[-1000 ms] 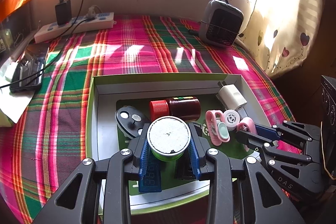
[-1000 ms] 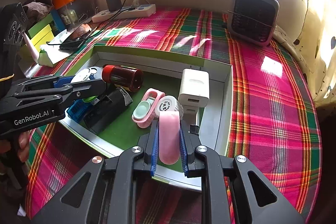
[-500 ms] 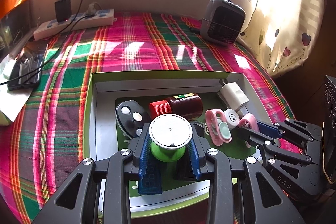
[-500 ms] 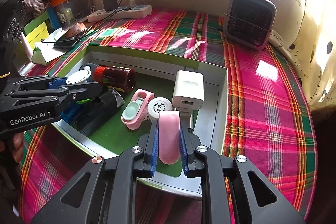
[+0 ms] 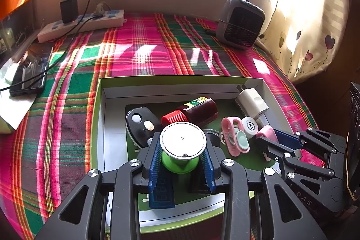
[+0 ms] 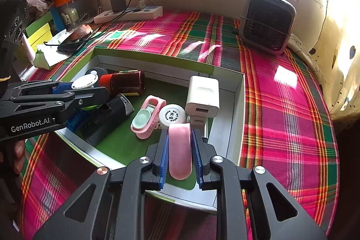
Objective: Organize rigid objects
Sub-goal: 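Lower and open the left tool releasing the spool in the tray while the right tool releases the pink clip, then withdraw both open tools from the tray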
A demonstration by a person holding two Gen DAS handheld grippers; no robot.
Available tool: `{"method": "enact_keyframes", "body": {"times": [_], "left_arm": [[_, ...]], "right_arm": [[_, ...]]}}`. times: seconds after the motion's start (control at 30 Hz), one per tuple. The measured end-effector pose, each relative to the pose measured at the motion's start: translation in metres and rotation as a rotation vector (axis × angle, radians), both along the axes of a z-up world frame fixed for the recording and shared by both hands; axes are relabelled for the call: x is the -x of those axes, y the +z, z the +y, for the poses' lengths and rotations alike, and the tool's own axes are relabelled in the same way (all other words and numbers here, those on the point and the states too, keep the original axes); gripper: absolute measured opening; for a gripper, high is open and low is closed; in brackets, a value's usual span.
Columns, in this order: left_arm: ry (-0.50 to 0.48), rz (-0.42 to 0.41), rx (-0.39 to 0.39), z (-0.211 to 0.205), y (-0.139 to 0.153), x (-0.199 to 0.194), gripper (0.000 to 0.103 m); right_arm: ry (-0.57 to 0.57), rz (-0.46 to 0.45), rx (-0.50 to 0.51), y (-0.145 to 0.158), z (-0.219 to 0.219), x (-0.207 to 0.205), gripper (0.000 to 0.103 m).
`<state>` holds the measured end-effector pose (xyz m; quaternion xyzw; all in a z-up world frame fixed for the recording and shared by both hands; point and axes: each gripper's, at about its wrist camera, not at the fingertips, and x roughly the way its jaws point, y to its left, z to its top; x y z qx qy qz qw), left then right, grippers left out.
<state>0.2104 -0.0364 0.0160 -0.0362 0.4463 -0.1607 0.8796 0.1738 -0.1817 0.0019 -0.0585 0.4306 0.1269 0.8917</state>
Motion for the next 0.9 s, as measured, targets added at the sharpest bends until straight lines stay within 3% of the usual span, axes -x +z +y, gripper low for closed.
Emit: {"method": "enact_keyframes", "body": {"times": [0.2,0.37,0.9], "left_arm": [[-0.001,-0.001,0.000,-0.001,0.000,0.001,0.035],[0.002,-0.009,-0.020,-0.001,0.000,0.002,0.039],[0.003,-0.020,-0.017,-0.002,0.006,0.013,0.040]], "right_arm": [[-0.009,-0.004,-0.006,0.000,-0.001,0.001,0.024],[-0.010,-0.011,-0.015,0.001,-0.001,0.001,0.038],[-0.026,-0.039,-0.033,0.007,-0.003,0.008,0.043]]}}
